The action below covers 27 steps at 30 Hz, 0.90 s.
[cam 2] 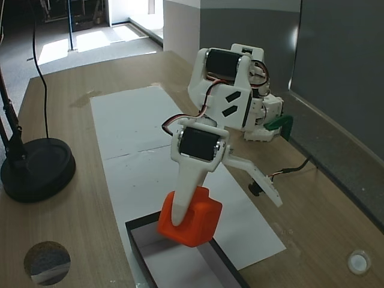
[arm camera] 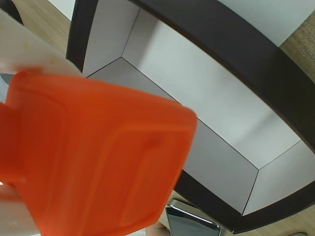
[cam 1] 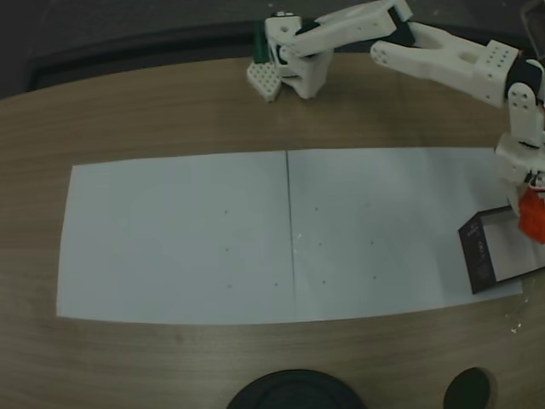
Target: Grab a orange square and put it in the box.
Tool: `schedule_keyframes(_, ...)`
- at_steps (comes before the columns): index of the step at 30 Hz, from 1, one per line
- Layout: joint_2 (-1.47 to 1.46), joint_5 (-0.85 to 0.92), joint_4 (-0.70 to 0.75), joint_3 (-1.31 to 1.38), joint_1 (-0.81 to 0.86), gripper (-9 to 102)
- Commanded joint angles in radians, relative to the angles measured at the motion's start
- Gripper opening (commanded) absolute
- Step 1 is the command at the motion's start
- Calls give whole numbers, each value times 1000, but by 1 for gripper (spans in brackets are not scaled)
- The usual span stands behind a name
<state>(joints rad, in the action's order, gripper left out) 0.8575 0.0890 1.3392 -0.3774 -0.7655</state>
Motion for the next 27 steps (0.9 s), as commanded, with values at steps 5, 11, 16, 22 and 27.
schedule_keyframes(5, 51, -5, 15, 74, 5, 27)
schedule_keyframes(11, 52, -2, 26, 74, 5, 35)
schedule_keyframes(16, 57, 0, 28, 75, 6, 34)
schedule_keyframes(22, 202, 2, 115, 75, 117, 2)
schedule_keyframes(27, 465, -6, 282, 75, 348, 0)
